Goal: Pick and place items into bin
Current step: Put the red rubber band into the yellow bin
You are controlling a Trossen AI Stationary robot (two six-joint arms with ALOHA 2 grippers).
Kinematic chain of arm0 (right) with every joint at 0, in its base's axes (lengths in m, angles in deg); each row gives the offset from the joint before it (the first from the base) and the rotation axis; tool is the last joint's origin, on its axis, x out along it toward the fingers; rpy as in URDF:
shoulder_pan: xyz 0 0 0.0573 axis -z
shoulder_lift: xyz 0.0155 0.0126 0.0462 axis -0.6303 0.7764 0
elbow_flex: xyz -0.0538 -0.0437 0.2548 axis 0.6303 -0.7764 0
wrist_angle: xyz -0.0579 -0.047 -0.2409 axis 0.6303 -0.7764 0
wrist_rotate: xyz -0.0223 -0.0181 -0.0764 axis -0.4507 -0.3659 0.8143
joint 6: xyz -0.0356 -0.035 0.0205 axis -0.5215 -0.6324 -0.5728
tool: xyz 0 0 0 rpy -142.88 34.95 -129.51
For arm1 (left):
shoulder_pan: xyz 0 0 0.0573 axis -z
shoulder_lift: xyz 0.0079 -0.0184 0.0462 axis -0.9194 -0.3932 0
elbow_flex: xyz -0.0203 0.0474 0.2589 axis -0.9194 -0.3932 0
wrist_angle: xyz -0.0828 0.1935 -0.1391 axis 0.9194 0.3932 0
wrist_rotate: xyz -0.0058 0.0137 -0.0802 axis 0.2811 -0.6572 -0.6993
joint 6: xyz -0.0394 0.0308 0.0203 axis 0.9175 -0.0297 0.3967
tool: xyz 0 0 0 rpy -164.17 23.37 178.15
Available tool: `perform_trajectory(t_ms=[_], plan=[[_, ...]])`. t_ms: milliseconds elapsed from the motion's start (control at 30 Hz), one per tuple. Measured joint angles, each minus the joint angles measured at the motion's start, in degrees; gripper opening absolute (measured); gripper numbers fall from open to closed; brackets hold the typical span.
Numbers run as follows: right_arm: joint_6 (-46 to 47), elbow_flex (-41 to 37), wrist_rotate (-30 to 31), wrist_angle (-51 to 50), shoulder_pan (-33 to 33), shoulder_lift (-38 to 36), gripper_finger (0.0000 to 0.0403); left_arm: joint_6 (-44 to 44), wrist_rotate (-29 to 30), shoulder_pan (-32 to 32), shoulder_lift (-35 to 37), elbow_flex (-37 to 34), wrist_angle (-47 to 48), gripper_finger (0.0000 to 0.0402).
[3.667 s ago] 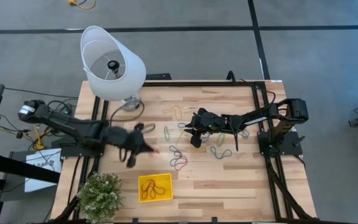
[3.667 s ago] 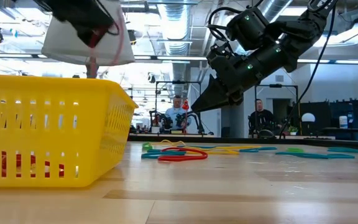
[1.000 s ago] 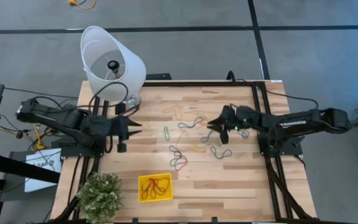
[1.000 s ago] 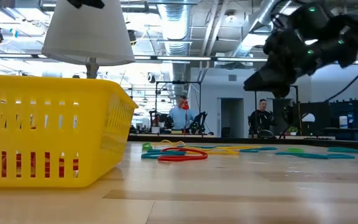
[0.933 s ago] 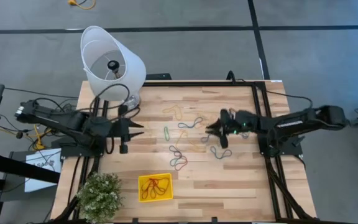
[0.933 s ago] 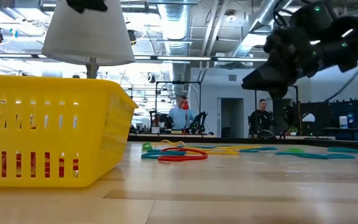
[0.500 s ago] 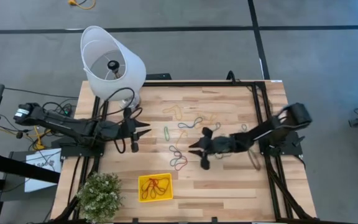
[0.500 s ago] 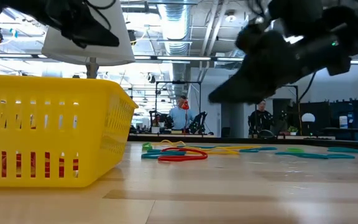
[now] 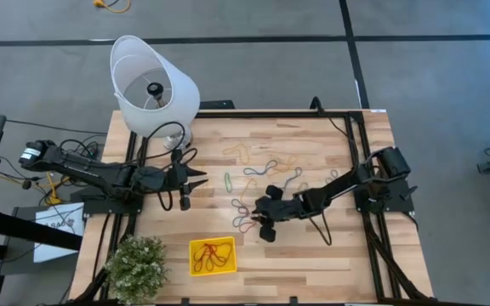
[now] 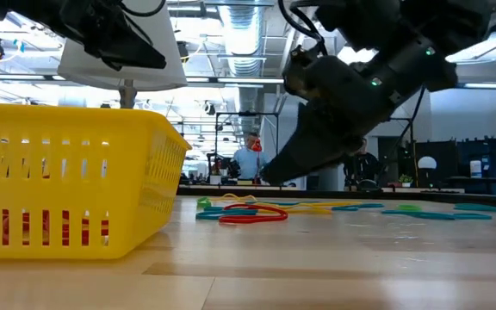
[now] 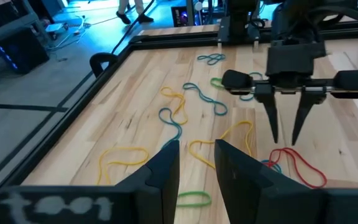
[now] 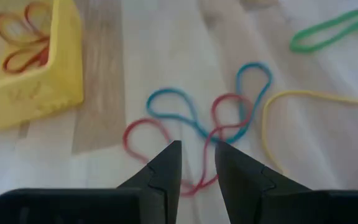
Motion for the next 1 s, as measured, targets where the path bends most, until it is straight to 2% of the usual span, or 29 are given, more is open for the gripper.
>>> perform_trajectory(t_ms=[167, 467, 767, 867, 1000], plan=[[0.03, 0.13, 3.26, -0.91, -1.06, 0.04, 0.0092, 0.0, 0.0, 0.0, 0.0, 0.0, 0.01, 0.0091], [0.07, 0.52, 2.98, -0.4, 0.76, 4.7, 0.0092, 0.44, -0.04, 0.0, 0.0, 0.0, 0.03, 0.0091], [0.08, 0.48, 2.87, 0.42, 0.78, 4.63, 0.009, 0.9, -0.08, 0.0, 0.0, 0.02, 1.0, 0.0091], [0.06, 0.54, 3.07, 1.59, 1.04, 5.76, 0.007, 0.98, -0.09, 0.0, 0.0, 0.02, 0.99, 0.0091], [0.06, 0.57, 1.63, 0.94, 1.54, 5.79, 0.0017, 1.01, -0.07, 0.0, 0.0, 0.02, 0.95, 0.0091]])
